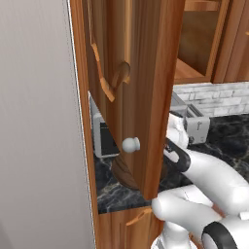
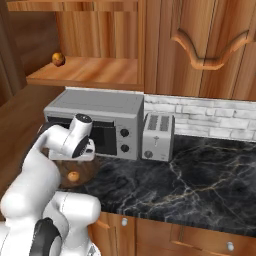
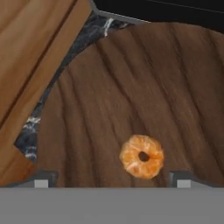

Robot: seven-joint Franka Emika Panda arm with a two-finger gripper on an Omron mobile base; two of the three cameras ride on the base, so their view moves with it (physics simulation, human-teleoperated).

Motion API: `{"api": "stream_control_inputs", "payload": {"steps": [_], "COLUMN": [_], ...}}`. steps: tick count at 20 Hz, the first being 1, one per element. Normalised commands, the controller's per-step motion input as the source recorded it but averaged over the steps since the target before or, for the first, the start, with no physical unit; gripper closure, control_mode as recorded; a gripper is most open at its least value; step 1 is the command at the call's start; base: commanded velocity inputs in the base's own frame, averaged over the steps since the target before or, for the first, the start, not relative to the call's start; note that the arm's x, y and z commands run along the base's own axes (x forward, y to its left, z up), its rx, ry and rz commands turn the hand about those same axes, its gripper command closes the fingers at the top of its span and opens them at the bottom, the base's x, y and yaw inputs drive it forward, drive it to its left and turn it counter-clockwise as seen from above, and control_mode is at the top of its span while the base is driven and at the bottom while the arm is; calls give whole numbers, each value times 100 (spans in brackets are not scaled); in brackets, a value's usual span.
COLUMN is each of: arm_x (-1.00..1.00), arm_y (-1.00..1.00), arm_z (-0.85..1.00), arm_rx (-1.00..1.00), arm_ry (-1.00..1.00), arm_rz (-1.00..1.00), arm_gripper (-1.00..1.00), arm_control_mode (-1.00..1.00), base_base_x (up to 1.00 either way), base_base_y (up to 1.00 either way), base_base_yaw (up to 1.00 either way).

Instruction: Pick the tangerine from the cabinet and place it in the bowl. Then pick the bowl and place it in the sink. Then turn on the sink facuet.

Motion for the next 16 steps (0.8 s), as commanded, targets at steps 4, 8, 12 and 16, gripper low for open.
{"api": "stream_control_inputs", "payload": {"steps": [4,8,12,16], "arm_x": [-93,-58,-1,28], "arm_y": [-82,-94,-36,0], "arm_z": [15,-21,-8,-5], "arm_rx": [0,0,3,7], "arm_ry": [0,2,0,0], "arm_rz": [-11,-16,-15,-13], "arm_gripper": [-100,-100,-100,-100], "arm_control_mode": [-100,-100,-100,-100], "base_base_x": [0,0,0,0], "base_base_y": [0,0,0,0], "base_base_yaw": [0,0,0,0]}}
